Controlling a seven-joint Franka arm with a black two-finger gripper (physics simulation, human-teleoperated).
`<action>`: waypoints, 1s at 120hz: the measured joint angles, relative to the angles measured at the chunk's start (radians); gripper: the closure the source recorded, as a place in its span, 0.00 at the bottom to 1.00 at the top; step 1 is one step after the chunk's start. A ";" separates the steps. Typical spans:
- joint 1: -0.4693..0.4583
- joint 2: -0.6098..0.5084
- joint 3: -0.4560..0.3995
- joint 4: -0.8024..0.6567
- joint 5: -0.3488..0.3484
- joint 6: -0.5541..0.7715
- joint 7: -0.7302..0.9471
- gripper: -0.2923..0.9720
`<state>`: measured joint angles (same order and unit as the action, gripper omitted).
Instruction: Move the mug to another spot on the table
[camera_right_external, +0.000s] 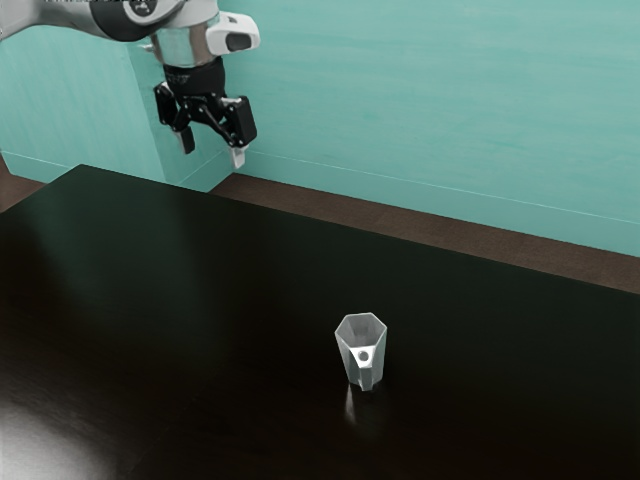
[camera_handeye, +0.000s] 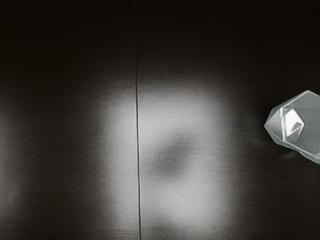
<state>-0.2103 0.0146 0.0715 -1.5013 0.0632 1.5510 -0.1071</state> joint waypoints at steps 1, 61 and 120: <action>-0.001 0.000 0.000 0.000 0.000 0.000 -0.001 0.23; 0.180 -0.184 -0.198 -0.341 0.002 0.155 -0.140 0.23; 0.186 -0.087 -0.333 -0.561 -0.169 0.482 -0.646 0.23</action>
<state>-0.0241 -0.0725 -0.2610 -2.0620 -0.1054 2.0331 -0.7535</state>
